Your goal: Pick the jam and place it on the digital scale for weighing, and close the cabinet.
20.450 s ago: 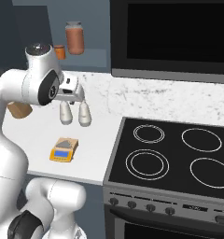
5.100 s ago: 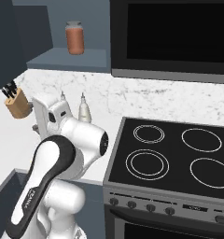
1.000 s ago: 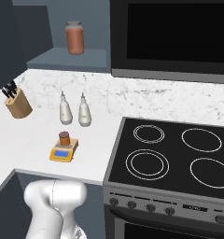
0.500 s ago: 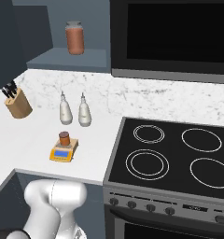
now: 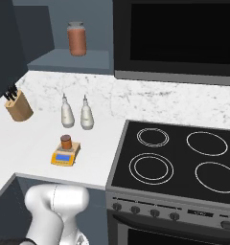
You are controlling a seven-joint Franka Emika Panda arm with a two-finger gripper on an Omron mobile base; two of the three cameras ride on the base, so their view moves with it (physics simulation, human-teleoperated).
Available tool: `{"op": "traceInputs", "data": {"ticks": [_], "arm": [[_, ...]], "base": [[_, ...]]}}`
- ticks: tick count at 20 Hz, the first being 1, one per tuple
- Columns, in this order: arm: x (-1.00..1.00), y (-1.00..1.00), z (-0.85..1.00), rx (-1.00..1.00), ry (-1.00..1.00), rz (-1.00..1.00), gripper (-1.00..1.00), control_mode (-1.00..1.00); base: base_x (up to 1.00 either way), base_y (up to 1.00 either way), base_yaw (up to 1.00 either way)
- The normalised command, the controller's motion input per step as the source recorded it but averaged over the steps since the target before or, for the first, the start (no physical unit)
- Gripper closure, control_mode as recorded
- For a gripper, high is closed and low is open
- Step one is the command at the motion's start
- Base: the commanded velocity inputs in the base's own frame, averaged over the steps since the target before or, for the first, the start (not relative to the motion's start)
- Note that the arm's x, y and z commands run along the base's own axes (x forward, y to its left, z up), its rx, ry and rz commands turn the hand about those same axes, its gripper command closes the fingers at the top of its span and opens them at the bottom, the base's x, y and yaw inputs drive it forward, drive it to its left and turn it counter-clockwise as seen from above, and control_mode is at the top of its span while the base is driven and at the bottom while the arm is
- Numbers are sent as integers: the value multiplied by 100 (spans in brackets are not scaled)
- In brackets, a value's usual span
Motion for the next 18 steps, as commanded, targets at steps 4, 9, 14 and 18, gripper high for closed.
{"op": "traceInputs", "data": {"ticks": [4,9,14,18], "arm": [[0,-94,29,25,0,-10,-100,-100],[20,-99,26,28,1,-7,-100,-100],[86,-90,2,23,6,-1,-100,-100],[87,-86,0,22,6,0,-100,-100]], "base": [[0,0,0],[0,0,0],[0,0,0],[0,0,0]]}}
